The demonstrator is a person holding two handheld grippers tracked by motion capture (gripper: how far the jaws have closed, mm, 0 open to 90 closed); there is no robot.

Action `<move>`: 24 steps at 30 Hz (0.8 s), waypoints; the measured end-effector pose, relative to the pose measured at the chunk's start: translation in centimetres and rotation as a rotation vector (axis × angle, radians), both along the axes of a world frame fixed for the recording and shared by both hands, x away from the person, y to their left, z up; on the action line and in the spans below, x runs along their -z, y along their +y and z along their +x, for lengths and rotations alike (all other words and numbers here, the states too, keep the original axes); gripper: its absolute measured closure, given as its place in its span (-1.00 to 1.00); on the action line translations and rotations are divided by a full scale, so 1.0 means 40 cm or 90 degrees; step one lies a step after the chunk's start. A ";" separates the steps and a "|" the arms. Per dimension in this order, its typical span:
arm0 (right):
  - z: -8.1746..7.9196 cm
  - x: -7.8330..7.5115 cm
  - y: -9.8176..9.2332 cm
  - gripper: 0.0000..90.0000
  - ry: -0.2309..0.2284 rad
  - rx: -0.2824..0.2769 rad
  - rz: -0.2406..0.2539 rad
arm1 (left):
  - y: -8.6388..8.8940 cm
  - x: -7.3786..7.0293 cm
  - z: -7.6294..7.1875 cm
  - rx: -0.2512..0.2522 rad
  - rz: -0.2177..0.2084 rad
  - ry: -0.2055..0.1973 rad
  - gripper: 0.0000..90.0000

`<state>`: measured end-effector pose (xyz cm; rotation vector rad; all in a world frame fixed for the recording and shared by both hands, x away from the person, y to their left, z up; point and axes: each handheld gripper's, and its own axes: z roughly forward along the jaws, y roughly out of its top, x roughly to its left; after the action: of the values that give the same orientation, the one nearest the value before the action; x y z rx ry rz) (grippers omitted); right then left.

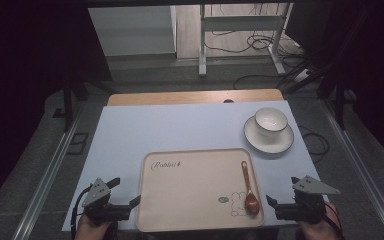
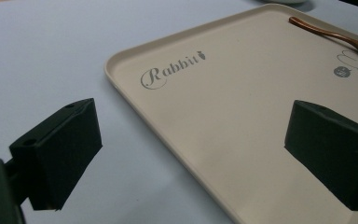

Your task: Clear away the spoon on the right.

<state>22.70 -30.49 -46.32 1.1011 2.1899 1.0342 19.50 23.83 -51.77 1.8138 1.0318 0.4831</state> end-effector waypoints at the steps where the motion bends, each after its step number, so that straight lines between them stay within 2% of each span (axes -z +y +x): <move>1: -0.002 0.001 -0.003 -1.00 -0.001 0.002 0.001 | 0.000 0.000 0.000 0.000 0.000 0.000 -0.92; 13: -0.027 0.012 -0.029 -1.00 -0.007 0.020 0.006 | 0.001 0.000 0.000 -0.001 0.000 -0.001 -0.92; 20: -0.045 0.024 -0.056 -1.00 -0.019 0.057 0.024 | 0.001 0.000 0.000 -0.001 0.000 -0.001 -0.92; 24: -0.047 0.041 -0.068 -1.00 -0.007 0.065 0.027 | 0.001 0.000 0.000 -0.001 0.000 -0.001 -0.92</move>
<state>20.81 -33.23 -47.96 1.2094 2.0883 1.0429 19.48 23.86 -51.77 1.8130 1.0316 0.4861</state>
